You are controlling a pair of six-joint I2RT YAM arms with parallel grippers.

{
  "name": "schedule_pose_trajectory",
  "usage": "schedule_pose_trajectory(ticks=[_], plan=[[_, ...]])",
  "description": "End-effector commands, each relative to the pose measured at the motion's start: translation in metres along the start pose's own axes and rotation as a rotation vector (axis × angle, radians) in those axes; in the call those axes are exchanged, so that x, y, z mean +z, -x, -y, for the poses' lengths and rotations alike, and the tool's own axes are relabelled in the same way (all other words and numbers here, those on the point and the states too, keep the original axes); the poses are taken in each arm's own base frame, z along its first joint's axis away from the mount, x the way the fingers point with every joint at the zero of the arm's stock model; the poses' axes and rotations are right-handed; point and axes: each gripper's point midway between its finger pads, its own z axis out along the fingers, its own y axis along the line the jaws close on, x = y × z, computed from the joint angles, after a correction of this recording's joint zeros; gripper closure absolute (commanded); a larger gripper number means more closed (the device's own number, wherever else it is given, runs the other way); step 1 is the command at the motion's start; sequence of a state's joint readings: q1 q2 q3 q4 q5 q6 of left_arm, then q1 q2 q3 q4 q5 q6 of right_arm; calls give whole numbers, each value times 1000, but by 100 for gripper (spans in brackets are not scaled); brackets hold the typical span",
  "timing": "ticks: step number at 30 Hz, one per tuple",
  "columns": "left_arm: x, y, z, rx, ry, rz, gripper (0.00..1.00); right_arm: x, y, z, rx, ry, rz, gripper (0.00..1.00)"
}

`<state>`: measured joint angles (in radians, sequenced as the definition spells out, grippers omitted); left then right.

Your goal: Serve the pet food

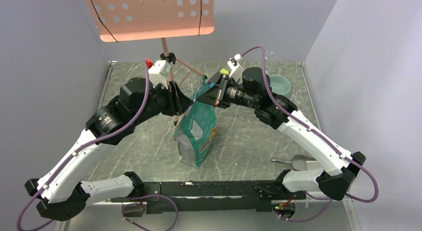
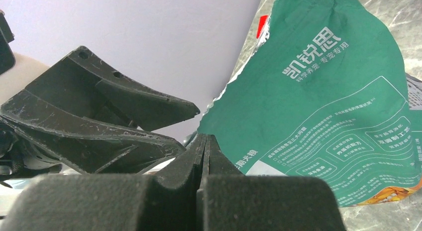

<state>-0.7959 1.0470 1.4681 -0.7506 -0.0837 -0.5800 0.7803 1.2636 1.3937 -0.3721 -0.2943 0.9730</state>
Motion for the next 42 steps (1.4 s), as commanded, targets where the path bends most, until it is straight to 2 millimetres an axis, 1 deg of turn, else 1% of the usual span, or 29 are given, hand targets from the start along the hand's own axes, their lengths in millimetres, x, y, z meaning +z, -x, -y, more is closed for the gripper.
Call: schedule_pose_trajectory(ticks=[1, 3, 4, 6, 7, 8, 13, 16, 20, 24, 27, 31, 32, 33, 34, 36, 37, 38, 40, 42], plan=[[0, 10, 7, 6, -24, 26, 52, -8, 9, -17, -8, 58, 34, 100], [-1, 11, 5, 9, -15, 30, 53, -8, 9, -17, -8, 50, 33, 100], [-1, 12, 3, 14, -5, 34, 56, -9, 10, -18, -10, 49, 38, 96], [-1, 11, 1, 25, 0, 36, 65, -10, 13, -22, -14, 57, 45, 77], [-1, 11, 0, 29, 3, 35, 68, -11, 13, -24, -16, 66, 45, 73], [-1, 9, -1, 33, 5, 32, 71, -10, 13, -25, -16, 71, 45, 72], [3, 1, -2, 39, 2, 7, 76, -8, 16, -29, -14, 86, 49, 68], [6, 0, 0, 38, -11, -1, 78, -3, 17, -31, -17, 89, 44, 66], [7, -1, 3, 39, -25, -11, 81, 6, 19, -27, -11, 78, 43, 66], [7, -4, 4, 37, -32, -18, 82, 11, 21, -19, 9, 52, 55, 67], [7, -5, 4, 34, -36, -21, 83, 15, 20, -18, 17, 55, 49, 76], [6, -4, 6, 36, -43, -22, 82, 21, 19, -17, 21, 67, 36, 83], [5, -4, 6, 37, -42, -23, 81, 22, 18, -16, 22, 66, 35, 87], [4, -3, 5, 40, -37, -21, 78, 22, 18, -15, 22, 64, 33, 95], [3, -1, 5, 41, -29, -19, 74, 22, 17, -13, 19, 58, 31, 100], [0, 8, -3, 37, 25, 6, 59, 19, 16, -12, 12, 54, 35, 100], [-2, 12, -5, 40, 44, 16, 54, 18, 16, -12, 11, 56, 39, 100], [-3, 15, -6, 50, 54, 23, 51, 17, 15, -11, 9, 60, 42, 100], [-1, 20, -8, 71, 70, 28, 51, 16, 13, -9, 6, 62, 41, 100], [2, 19, -10, 78, 87, 18, 57, 16, 11, -8, 6, 62, 31, 100]])
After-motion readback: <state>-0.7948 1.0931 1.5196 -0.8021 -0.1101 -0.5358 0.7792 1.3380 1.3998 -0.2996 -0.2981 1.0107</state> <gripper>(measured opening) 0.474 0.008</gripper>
